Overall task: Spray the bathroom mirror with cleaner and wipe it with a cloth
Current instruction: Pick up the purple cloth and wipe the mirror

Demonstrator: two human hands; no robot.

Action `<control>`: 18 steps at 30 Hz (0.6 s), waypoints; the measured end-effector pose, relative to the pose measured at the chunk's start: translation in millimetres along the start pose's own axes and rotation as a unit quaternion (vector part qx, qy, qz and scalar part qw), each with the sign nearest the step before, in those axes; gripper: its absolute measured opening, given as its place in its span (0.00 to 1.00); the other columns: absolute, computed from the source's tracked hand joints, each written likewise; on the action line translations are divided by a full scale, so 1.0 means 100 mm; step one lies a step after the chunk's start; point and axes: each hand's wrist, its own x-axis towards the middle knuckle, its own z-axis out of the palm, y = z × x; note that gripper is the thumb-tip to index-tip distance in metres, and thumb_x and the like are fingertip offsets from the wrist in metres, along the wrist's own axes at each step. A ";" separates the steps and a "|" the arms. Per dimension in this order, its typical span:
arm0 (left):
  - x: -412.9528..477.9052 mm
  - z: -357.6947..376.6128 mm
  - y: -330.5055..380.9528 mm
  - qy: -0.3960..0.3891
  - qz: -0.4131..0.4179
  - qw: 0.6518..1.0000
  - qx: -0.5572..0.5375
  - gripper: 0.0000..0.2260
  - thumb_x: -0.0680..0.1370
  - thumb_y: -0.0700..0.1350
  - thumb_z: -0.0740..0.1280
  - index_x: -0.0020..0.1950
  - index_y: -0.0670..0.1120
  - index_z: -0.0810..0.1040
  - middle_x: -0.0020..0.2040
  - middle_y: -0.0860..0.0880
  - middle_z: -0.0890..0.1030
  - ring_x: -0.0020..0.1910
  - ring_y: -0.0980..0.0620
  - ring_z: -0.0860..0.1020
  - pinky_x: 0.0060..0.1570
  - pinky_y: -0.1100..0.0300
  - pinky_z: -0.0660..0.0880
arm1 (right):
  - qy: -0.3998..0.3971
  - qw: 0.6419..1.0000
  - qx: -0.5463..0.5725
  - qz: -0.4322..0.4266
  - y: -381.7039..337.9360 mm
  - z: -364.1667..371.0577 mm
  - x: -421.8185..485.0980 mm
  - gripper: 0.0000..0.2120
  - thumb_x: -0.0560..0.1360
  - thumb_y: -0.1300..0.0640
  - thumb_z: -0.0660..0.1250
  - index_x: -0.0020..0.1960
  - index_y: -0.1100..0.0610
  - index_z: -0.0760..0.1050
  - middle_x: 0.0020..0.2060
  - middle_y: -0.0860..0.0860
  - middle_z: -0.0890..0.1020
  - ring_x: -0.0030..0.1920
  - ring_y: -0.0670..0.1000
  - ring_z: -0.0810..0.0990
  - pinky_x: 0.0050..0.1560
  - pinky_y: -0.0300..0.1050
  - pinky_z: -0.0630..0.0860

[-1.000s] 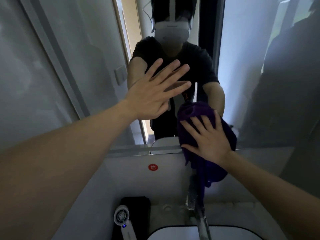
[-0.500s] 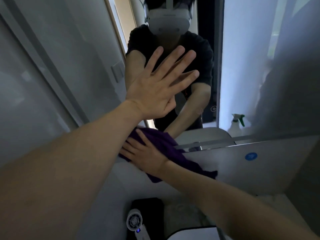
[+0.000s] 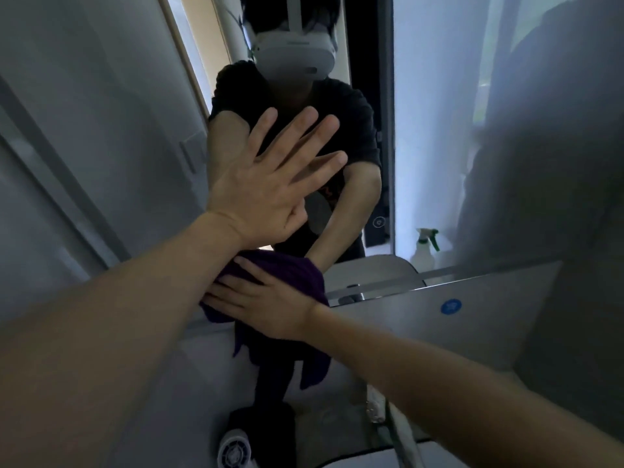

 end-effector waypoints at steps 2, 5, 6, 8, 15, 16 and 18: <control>-0.01 0.01 -0.01 -0.005 0.005 1.000 0.006 0.34 0.78 0.45 0.59 0.84 0.48 0.55 0.83 0.39 0.56 0.82 0.37 0.55 0.79 0.35 0.44 | -0.008 1.000 0.000 0.001 0.32 0.01 -0.34 0.28 0.81 0.48 0.59 0.80 0.53 0.61 0.77 0.50 0.69 0.76 0.53 0.65 0.78 0.63 0.38; -0.01 0.03 -0.01 0.008 0.007 1.000 0.019 0.33 0.78 0.45 0.58 0.84 0.48 0.55 0.83 0.39 0.57 0.82 0.37 0.55 0.79 0.34 0.48 | -0.010 1.000 -0.007 -0.001 0.79 -0.05 -0.81 0.33 0.79 0.44 0.60 0.80 0.54 0.59 0.77 0.52 0.68 0.77 0.55 0.60 0.78 0.63 0.38; 0.00 0.04 -0.01 0.013 0.008 1.000 0.023 0.33 0.78 0.45 0.58 0.84 0.47 0.56 0.83 0.39 0.57 0.82 0.37 0.56 0.79 0.34 0.48 | -0.004 1.000 -0.002 0.003 0.95 -0.07 -0.96 0.34 0.78 0.43 0.60 0.80 0.54 0.59 0.77 0.52 0.68 0.76 0.56 0.59 0.78 0.63 0.38; -0.01 0.05 -0.01 0.018 0.010 0.999 0.029 0.32 0.78 0.45 0.58 0.84 0.47 0.58 0.83 0.38 0.59 0.82 0.36 0.57 0.79 0.35 0.47 | 0.015 1.000 0.007 0.026 1.25 -0.12 -1.25 0.34 0.77 0.44 0.62 0.80 0.53 0.60 0.76 0.53 0.70 0.75 0.57 0.63 0.78 0.62 0.39; 0.01 -0.02 -0.01 -0.005 0.018 1.000 0.023 0.31 0.79 0.45 0.60 0.83 0.47 0.59 0.83 0.38 0.58 0.82 0.35 0.57 0.79 0.34 0.45 | 0.060 0.982 -0.039 0.175 2.11 -0.14 -2.37 0.35 0.75 0.43 0.62 0.80 0.51 0.59 0.72 0.52 0.67 0.69 0.61 0.67 0.79 0.64 0.46; 0.02 -0.04 -0.01 -0.014 0.016 1.000 0.019 0.31 0.79 0.45 0.59 0.83 0.47 0.59 0.83 0.38 0.57 0.82 0.35 0.56 0.79 0.33 0.46 | 0.061 0.978 -0.038 0.197 2.16 -0.13 -2.49 0.35 0.75 0.44 0.62 0.79 0.51 0.60 0.72 0.53 0.67 0.68 0.61 0.67 0.79 0.64 0.46; 0.03 -0.10 0.02 -0.030 0.000 1.000 -0.002 0.31 0.79 0.45 0.58 0.83 0.46 0.58 0.83 0.37 0.56 0.82 0.34 0.54 0.78 0.31 0.48 | 0.057 0.968 -0.032 0.241 2.24 -0.10 -2.68 0.33 0.74 0.45 0.61 0.78 0.52 0.62 0.71 0.54 0.67 0.67 0.63 0.67 0.77 0.65 0.49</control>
